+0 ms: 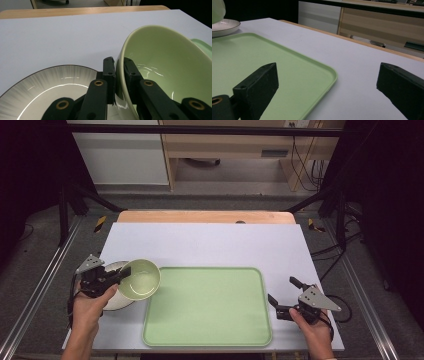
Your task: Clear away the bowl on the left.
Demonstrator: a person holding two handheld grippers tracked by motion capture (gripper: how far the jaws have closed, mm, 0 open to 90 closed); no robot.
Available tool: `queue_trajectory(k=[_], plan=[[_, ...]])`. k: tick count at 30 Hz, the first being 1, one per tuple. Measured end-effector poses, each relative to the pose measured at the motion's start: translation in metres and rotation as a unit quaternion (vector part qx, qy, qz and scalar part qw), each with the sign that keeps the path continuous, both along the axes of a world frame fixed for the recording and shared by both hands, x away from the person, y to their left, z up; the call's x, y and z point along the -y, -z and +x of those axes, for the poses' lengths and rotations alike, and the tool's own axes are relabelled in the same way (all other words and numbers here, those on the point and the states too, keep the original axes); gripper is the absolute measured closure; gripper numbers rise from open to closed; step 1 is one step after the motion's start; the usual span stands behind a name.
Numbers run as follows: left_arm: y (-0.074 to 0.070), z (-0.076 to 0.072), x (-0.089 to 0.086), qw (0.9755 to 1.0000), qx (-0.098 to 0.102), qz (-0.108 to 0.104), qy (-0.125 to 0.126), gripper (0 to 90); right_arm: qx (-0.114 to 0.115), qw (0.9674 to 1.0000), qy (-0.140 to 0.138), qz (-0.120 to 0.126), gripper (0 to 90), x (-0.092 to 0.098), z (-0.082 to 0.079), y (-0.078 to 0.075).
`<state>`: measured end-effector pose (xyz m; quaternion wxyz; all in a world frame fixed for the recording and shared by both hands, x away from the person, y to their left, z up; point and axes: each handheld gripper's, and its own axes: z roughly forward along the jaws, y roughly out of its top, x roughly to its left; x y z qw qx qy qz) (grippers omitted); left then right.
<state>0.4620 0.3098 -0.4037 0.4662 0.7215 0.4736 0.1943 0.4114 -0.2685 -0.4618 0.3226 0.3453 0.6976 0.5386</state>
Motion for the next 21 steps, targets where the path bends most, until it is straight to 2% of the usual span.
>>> queue_trajectory(k=[15,21], plan=[[0.001,0.0,0.021,0.9997,-0.002,-0.002,0.024,82.3,-0.001,1.0,-0.001,-0.001,4.1,0.0,0.0,0.0],[0.003,0.0,0.031,0.9994,-0.004,0.004,0.034,82.2,-0.001,1.0,-0.001,-0.001,4.2,0.0,0.0,0.0]])
